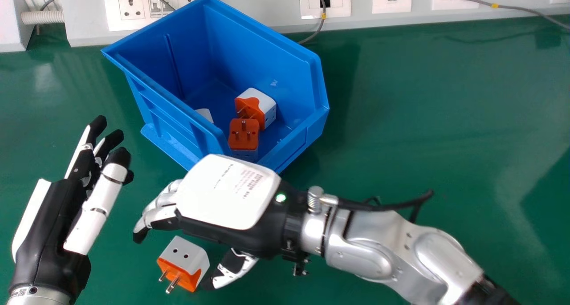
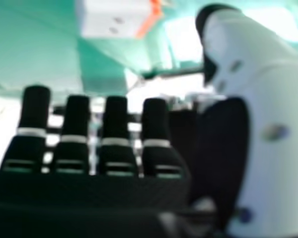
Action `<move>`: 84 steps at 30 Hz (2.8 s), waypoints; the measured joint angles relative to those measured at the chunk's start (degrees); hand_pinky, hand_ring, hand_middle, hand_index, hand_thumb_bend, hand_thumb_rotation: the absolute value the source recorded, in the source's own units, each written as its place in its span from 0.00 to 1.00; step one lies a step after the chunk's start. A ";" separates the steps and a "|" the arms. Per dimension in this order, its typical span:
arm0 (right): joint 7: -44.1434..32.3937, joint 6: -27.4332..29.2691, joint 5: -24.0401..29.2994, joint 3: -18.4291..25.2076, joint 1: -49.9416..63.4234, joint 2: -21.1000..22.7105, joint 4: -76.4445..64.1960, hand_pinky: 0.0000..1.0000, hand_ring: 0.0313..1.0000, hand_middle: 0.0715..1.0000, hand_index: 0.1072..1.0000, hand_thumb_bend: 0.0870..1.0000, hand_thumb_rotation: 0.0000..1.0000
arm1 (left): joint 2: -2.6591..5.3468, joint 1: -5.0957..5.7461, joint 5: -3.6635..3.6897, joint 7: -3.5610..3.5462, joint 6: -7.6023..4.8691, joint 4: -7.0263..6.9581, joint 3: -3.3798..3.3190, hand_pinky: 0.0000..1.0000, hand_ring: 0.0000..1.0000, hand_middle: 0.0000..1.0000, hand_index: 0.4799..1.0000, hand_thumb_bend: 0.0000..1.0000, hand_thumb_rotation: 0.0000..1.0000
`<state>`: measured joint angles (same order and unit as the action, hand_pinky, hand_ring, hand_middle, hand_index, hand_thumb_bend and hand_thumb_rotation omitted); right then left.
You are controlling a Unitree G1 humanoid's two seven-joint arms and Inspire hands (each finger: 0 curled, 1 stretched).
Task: Pick all objects and put in blue box
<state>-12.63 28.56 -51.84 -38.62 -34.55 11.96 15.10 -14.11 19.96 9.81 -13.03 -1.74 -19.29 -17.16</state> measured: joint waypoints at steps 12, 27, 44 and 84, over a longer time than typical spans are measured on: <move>-3.64 -2.83 -3.20 -4.47 -6.44 -2.89 6.66 0.68 0.84 0.84 0.75 0.55 0.05 | 0.14 0.20 -0.17 0.67 1.13 -0.67 0.08 0.87 0.94 0.96 0.97 0.38 0.83; -1.42 -5.57 -6.30 -8.12 -9.74 -6.26 15.81 0.68 0.83 0.84 0.73 0.70 0.04 | 0.15 0.40 0.31 0.57 1.95 -1.96 0.12 0.87 0.94 0.96 0.98 0.39 0.83; 2.05 -6.74 -7.16 -9.02 -11.08 -8.85 21.23 0.67 0.82 0.83 0.70 0.73 0.04 | 0.15 0.15 0.30 0.57 2.55 -2.58 0.77 0.86 0.94 0.96 0.97 0.39 0.82; 8.43 -6.67 -8.64 -11.60 -13.14 -12.70 28.21 0.67 0.81 0.84 0.75 0.51 0.01 | 1.08 -0.01 -0.67 1.32 3.50 -3.54 1.17 0.87 0.94 0.96 0.97 0.40 0.81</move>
<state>-4.20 21.88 -60.49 -50.21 -47.69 -0.74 43.32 -13.03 19.94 9.14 -11.70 1.76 -22.84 -15.99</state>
